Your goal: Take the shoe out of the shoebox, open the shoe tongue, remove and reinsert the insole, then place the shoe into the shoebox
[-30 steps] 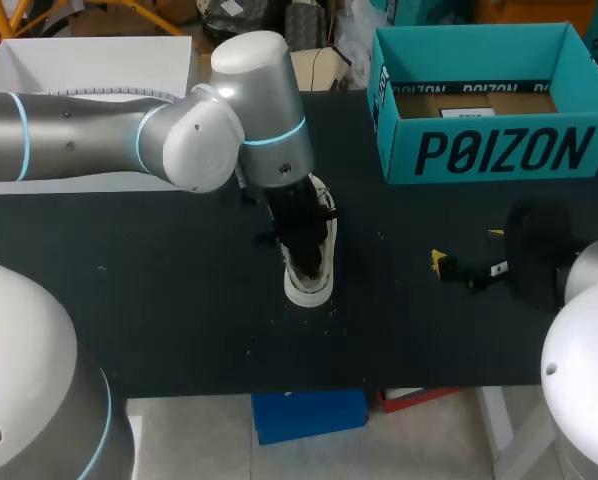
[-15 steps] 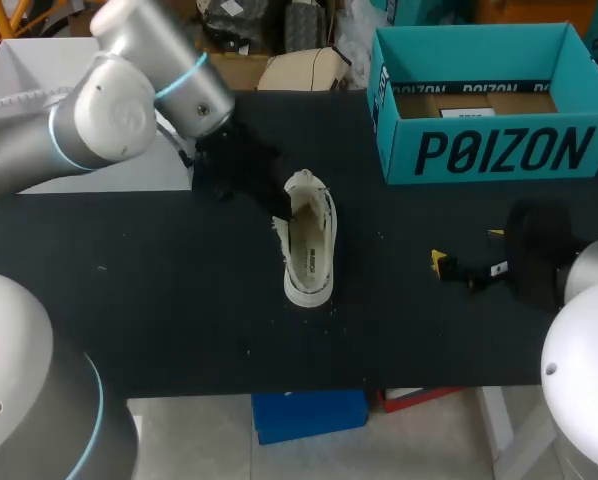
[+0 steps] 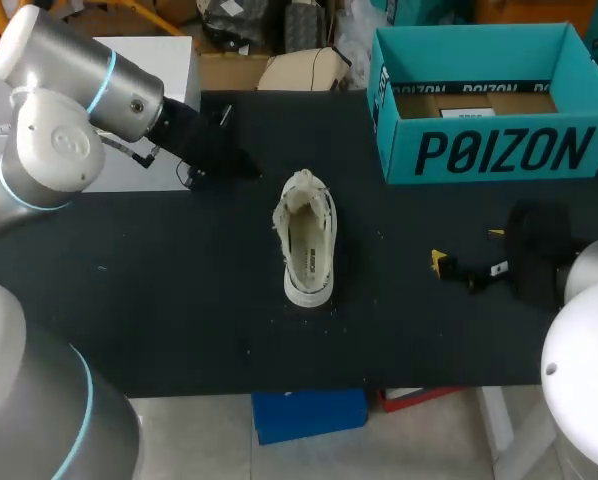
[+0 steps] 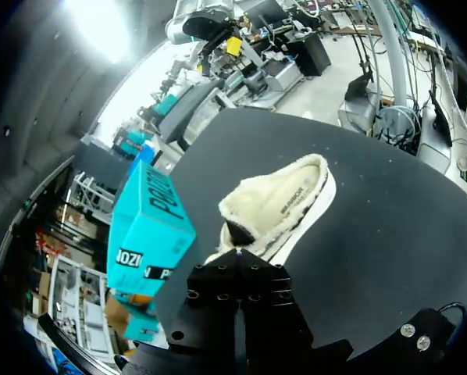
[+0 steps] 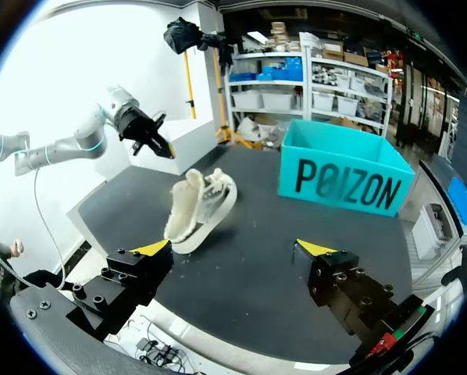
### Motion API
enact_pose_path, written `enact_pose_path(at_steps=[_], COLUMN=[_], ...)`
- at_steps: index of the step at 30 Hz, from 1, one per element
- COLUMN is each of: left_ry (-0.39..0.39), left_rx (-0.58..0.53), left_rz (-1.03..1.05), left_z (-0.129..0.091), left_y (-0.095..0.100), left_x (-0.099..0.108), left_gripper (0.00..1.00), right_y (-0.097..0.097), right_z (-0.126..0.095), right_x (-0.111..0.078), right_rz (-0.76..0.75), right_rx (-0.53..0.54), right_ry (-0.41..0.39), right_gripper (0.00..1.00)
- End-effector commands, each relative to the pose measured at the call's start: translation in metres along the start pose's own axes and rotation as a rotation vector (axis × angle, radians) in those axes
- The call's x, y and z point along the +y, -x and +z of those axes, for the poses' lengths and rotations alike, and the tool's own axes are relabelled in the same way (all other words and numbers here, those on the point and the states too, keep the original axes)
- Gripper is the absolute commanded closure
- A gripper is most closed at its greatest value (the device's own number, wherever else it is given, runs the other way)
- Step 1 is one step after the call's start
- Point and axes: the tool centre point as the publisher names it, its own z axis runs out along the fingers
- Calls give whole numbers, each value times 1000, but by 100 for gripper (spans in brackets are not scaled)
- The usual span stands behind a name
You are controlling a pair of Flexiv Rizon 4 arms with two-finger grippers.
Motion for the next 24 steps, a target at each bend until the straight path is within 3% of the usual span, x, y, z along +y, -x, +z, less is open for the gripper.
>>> enact_pose_path(at_steps=[1, 5, 10, 18, 24], left_ry=[-4, -23, -64, -127, -154], left_rx=[-36, -10, 26, 77, 112], left_rz=[0, 11, 14, -11, -42], left_z=[36, 58, 79, 85, 91], left_y=[13, 20, 12, -31, -58], left_x=[8, 7, -3, -27, -33], left_gripper=[100, 100, 100, 100, 100], right_y=[-1, -1, -1, -1, -1], right_z=[1, 1, 1, 1, 1], right_x=[-1, -1, -1, -1, -1], right_rz=[1, 1, 1, 1, 1], right_rx=[-3, -3, -3, -3, -3], right_ry=[1, 1, 1, 1, 1], right_gripper=[0, 0, 0, 0, 0])
